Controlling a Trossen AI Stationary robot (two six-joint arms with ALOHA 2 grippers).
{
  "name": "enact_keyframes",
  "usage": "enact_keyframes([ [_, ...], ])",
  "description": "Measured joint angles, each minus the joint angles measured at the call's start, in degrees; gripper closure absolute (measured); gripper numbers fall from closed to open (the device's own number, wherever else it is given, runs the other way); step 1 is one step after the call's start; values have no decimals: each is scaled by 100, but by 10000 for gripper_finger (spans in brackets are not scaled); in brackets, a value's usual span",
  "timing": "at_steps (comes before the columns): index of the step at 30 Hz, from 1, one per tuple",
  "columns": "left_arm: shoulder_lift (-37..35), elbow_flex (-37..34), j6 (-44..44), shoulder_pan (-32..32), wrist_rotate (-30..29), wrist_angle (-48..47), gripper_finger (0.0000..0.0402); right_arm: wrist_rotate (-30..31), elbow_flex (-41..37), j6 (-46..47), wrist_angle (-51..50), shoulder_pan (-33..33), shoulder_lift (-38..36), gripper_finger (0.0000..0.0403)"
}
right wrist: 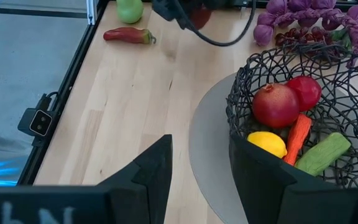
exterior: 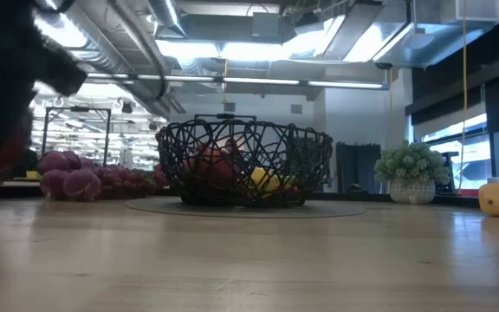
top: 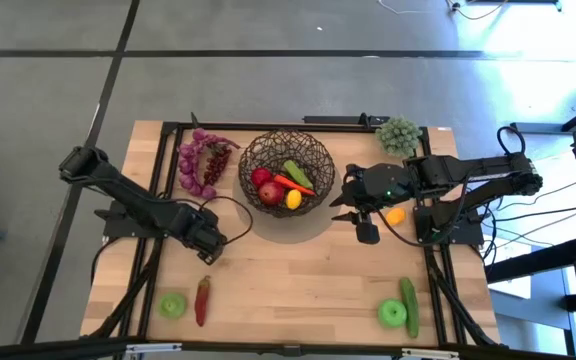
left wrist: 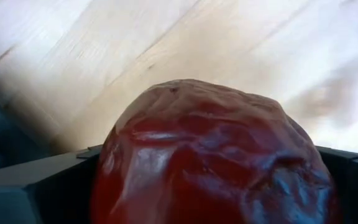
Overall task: Build produce basket
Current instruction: Put the red apple into the wire basket
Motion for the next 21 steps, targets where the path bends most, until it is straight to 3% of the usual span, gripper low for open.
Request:
enact_keyframes([
  [11, -3, 1776, 464, 299, -759, -923, 103, 1108, -2, 80, -330, -2, 0, 248],
  [21, 126, 2988, 1765, 1652, -1389, -922, 103, 2090, -2, 498, -669, -2, 0, 248],
])
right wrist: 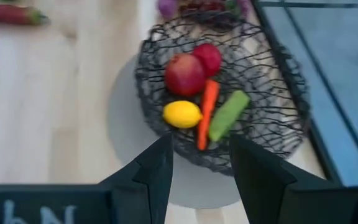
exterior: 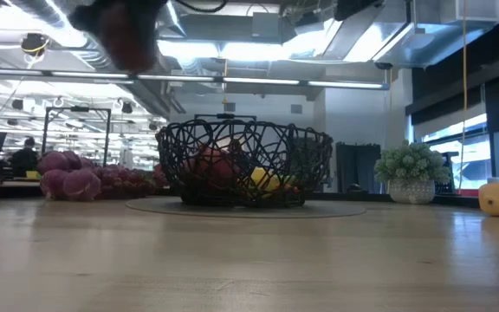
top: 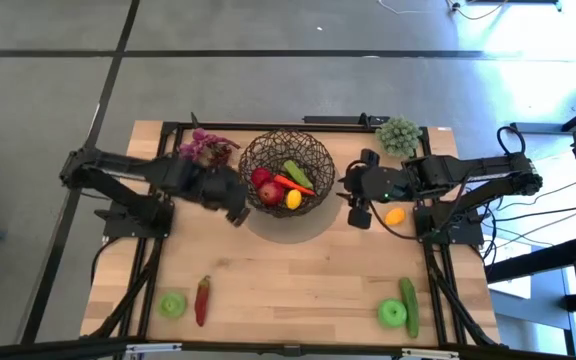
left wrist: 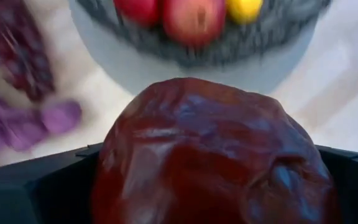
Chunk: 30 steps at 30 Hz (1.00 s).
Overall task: Build produce basket
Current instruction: Put the red apple into the wire basket
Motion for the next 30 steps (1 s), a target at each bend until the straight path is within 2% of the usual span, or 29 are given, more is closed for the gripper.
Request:
enact_keyframes([
  [8, 574, 742, 1409, 1558, -222, 485, 103, 1122, 0, 458, 35, -5, 0, 248],
  [15, 1424, 982, 2261, 2549, 163, 1484, 103, 1302, -2, 452, 35, -7, 0, 248],
  [19, 1979, 982, 2443, 2885, 502, 1842, 103, 1351, -2, 457, 33, -9, 0, 248],
  [30, 3137, 982, 2669, 3327, 511, 2007, 98, 1385, -2, 465, 66, -9, 0, 248],
])
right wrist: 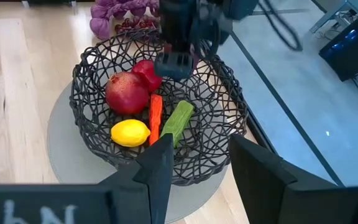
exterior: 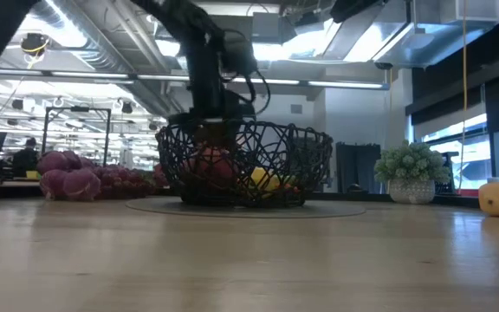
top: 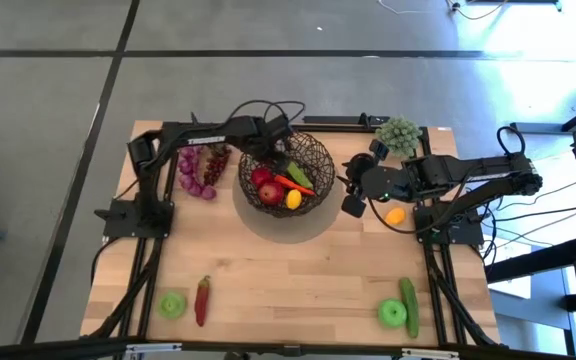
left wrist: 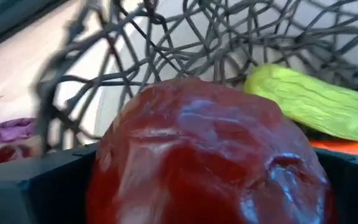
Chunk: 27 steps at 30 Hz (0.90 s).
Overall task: Build produce basket
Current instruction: Put the red apple into the wire basket
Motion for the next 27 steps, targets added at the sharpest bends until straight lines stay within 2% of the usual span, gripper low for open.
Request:
enact_keyframes([
  [7, 418, 0, 59, 37, 18, 494, 97, 3, 0, -9, 5, 0, 0, 248],
  [11, 569, -1, 75, 36, 257, 724, 92, 2, 0, -11, 7, 0, 0, 248],
  [27, 627, -2, 214, -13, 283, 859, 80, -22, 1, -51, 0, 0, 0, 248],
])
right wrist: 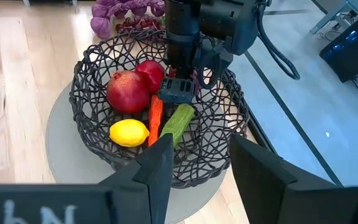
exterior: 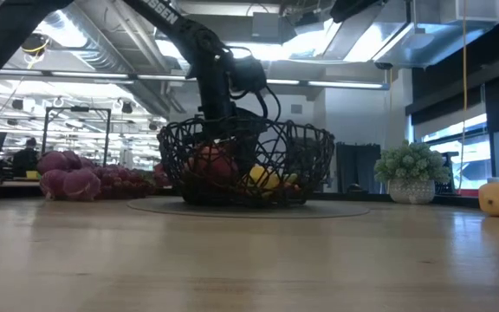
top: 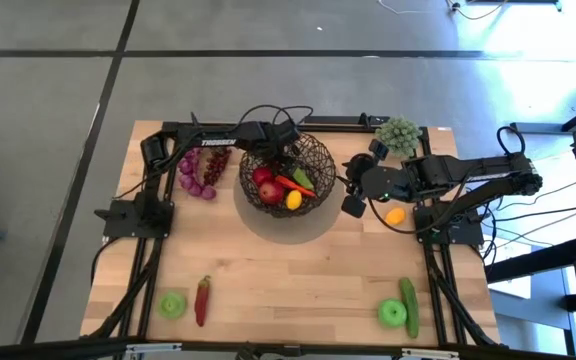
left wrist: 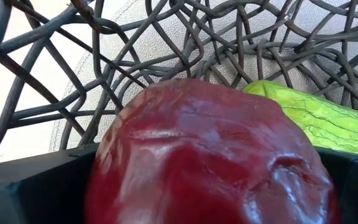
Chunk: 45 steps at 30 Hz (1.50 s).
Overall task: Build produce basket
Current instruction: Put the red apple into the wire basket
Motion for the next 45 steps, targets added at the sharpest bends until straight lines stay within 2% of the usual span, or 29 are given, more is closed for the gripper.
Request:
enact_keyframes([
  [32, 0, 0, -48, -228, 31, -26, 79, -34, 2, 16, 7, 0, 0, 248],
  [37, 0, 0, 290, -225, 138, -130, 79, -34, 2, 15, 7, 0, 0, 248],
  [45, -33, 12, 311, -257, 164, -146, 79, -36, 2, 16, 9, 0, 0, 248],
])
